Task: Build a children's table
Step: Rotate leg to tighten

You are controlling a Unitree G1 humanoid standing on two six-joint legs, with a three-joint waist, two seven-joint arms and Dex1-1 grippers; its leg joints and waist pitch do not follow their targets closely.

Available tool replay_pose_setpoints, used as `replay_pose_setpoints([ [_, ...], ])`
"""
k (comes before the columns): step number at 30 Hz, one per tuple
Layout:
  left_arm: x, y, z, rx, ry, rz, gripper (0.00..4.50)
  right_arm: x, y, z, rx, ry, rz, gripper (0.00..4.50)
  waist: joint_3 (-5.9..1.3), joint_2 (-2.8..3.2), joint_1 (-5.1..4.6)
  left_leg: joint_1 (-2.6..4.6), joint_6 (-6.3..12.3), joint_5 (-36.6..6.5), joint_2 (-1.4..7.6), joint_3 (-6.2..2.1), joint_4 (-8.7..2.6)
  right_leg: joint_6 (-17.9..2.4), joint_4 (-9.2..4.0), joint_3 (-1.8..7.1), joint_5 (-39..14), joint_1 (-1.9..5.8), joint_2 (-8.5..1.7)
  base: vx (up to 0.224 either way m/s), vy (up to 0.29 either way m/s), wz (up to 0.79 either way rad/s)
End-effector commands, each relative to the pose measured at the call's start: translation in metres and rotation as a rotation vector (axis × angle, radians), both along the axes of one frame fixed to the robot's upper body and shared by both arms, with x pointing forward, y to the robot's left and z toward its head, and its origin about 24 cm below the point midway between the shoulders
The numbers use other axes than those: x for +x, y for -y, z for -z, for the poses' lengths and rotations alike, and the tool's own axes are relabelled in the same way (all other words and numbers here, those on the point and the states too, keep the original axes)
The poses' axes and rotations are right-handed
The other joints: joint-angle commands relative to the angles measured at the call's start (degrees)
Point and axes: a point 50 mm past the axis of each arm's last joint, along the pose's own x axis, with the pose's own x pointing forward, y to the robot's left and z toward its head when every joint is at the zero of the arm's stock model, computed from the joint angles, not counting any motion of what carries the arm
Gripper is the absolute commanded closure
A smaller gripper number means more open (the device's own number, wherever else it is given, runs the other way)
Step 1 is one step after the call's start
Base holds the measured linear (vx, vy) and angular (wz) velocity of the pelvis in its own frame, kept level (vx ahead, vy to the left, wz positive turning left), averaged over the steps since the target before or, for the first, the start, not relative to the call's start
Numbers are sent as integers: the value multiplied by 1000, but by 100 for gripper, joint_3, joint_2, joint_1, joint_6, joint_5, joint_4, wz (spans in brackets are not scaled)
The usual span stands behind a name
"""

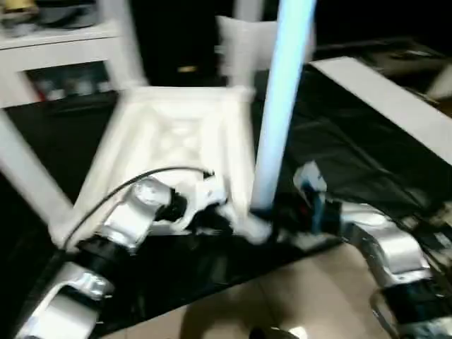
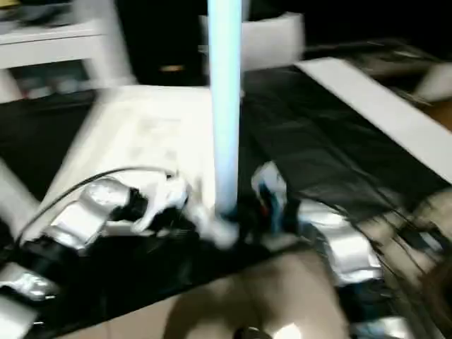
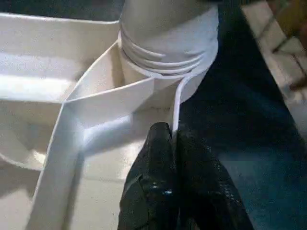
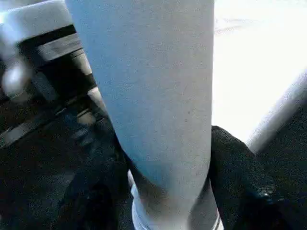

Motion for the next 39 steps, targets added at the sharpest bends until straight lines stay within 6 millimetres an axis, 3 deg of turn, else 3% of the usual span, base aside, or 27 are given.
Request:
replay_pose_setpoints([
  [1, 5, 33, -29, -127, 78, -2, 450, 5, -25, 7, 4, -54, 51, 248, -344, 63, -40, -5, -3, -2493, 381, -261, -590, 115, -492, 164, -3478, 369, -470, 0, 0, 0],
  [2, 7, 37, -30, -134, 79, -42, 450, 9, -28, 8, 7, -58, 103, 248, -334, 53, -163, -4, -61, -2713, 393, -278, -609, 60, -450, 148, -3386, 381, -487, 0, 0, 0],
  [3, 9, 40, -31, -139, 81, -73, 450, 13, -31, 8, 7, -61, 146, 248, -334, 50, -198, -17, -89, -2764, 381, -289, -612, 68, -446, 142, -3409, 389, -491, 0, 0, 0],
  [4, 11, 42, -32, -142, 87, -97, 450, 15, -34, 8, 4, -60, 177, 248, -361, 19, -282, 31, -90, -2490, 241, -223, -514, 54, -551, 155, -3613, 319, -553, 0, 0, 0],
  [5, 11, 42, -32, -142, 87, -97, 450, 15, -34, 8, 4, -60, 177, 248, -361, 19, -282, 31, -90, -2490, 241, -223, -514, 54, -551, 155, -3613, 319, -553, 0, 0, 0],
  [6, 14, 48, -34, -158, 103, -162, 450, 24, -39, 10, -14, -74, 290, 248, -378, 55, -315, -40, 2, -1881, 152, -172, -448, -11, -561, 162, -3592, 338, -578, 0, 0, 0],
  [8, 15, 55, -35, -176, 112, -205, 450, 31, -41, 12, -41, -90, 388, 248, -410, 35, -391, -110, 48, -1599, 173, -185, -467, -89, -534, 142, -3306, 361, -533, 0, 0, 0],
  [10, 14, 62, -37, -195, 116, -238, 450, 36, -44, 15, -75, -84, 441, 248, -449, 57, -444, -129, 122, -1314, 213, -196, -480, -319, -442, 203, -2766, 377, -536, 0, 0, 0],
  [12, 12, 65, -37, -199, 114, -243, 450, 37, -45, 15, -94, -47, 457, 194, -498, 32, -428, -157, 302, -876, 216, -169, -461, -534, -360, 281, -2187, 379, -542, 32, -6, 3],
  [14, 11, 66, -36, -184, 125, -244, 450, 39, -46, 13, -68, -32, 465, 178, -570, 24, -391, -215, 608, -37, 222, -161, -396, -864, -148, 348, -1196, 394, -528, 70, -21, 4],
  [15, 11, 66, -35, -181, 127, -243, 450, 39, -46, 12, -64, -30, 466, 175, -614, 25, -343, -215, 813, 451, 223, -159, -363, -1052, -24, 379, -596, 398, -525, 70, -34, 4],
  [16, 11, 64, -33, -156, 149, -242, 450, 39, -46, 8, -34, -8, 461, 161, -628, 25, -301, -208, 943, 688, 215, -148, -339, -1124, 19, 389, -282, 394, -525, 65, -45, 3],
  [18, 12, 59, -30, -119, 177, -227, 450, 39, -44, 3, -14, 28, 448, 136, -643, 9, -162, -210, 1397, 1248, 192, -126, -285, -1280, 143, 411, 469, 373, -504, 33, -22, 2],
  [20, 13, 54, -28, -107, 184, -215, 450, 37, -41, 0, -10, 61, 420, 130, -624, -6, -66, -216, 1498, 1208, 183, -112, -281, -1262, 145, 411, 450, 370, -496, 7, -51, 0],
  [21, 13, 50, -28, -100, 195, -195, 450, 33, -38, -2, -6, 88, 389, 115, -596, 0, 58, -214, 1432, 911, 188, -90, -293, -1119, 84, 397, -40, 378, -486, -15, -53, -3],
  [22, 13, 49, -27, -98, 196, -189, 450, 32, -36, -2, -2, 98, 375, 115, -580, 3, 89, -217, 1370, 781, 187, -77, -300, -1045, 51, 395, -270, 379, -474, 0, 0, 0],
  [23, 12, 45, -26, -89, 189, -177, 450, 27, -32, -5, 6, 123, 337, 104, -566, 17, 179, -167, 1197, 551, 208, -59, -315, -909, -13, 395, -723, 345, -455, 0, 0, 0],
  [24, 12, 43, -25, -85, 186, -169, 450, 25, -30, -5, 9, 133, 319, 97, -543, 15, 248, -167, 1033, 361, 220, -55, -334, -773, -58, 391, -1125, 345, -446, 0, 0, 0],
  [27, 10, 39, -23, -77, 188, -122, 450, 18, -23, -8, 23, 148, 257, 81, -506, 17, 343, -138, 760, -51, 237, -42, -381, -527, -151, 379, -1758, 324, -416, 0, 0, 0],
  [28, 9, 34, -22, -69, 192, -85, 450, 11, -16, -9, 14, 163, 204, 66, -484, 24, 398, -79, 619, -315, 233, -21, -397, -415, -227, 367, -2108, 283, -411, 0, 0, 0],
  [31, 9, 25, -19, -49, 197, -27, 450, 0, -4, -10, -17, 177, 107, 47, -421, 33, 447, 20, 418, -944, 219, 0, -448, -134, -375, 304, -2810, 249, -377, 0, 0, 0],
  [32, 8, 23, -19, -44, 200, -8, 450, -3, -1, -10, -25, 179, 83, 37, -416, 31, 455, 32, 350, -1092, 204, 0, -446, 5, -418, 288, -3031, 246, -381, 0, 0, 0],
  [34, 5, 14, -16, -25, 191, 87, 450, -11, 14, -12, -48, 177, -5, 37, -426, 29, 459, 33, 306, -1120, 204, -19, -461, 85, -421, 275, -3046, 267, -384, 0, 0, 0],
  [36, -1, 7, -15, -14, 167, 192, 450, -17, 24, -13, -72, 171, -85, 37, -422, 41, 498, 91, 329, -1217, 229, -24, -476, 85, -451, 282, -3029, 238, -389, 0, 0, 0],
  [39, -6, 3, -13, 5, 137, 268, 450, -20, 30, -14, -94, 173, -148, 37, -439, 60, 497, 69, 307, -1229, 280, -57, -508, -97, -405, 296, -2782, 276, -418, 0, 0, 0],
])
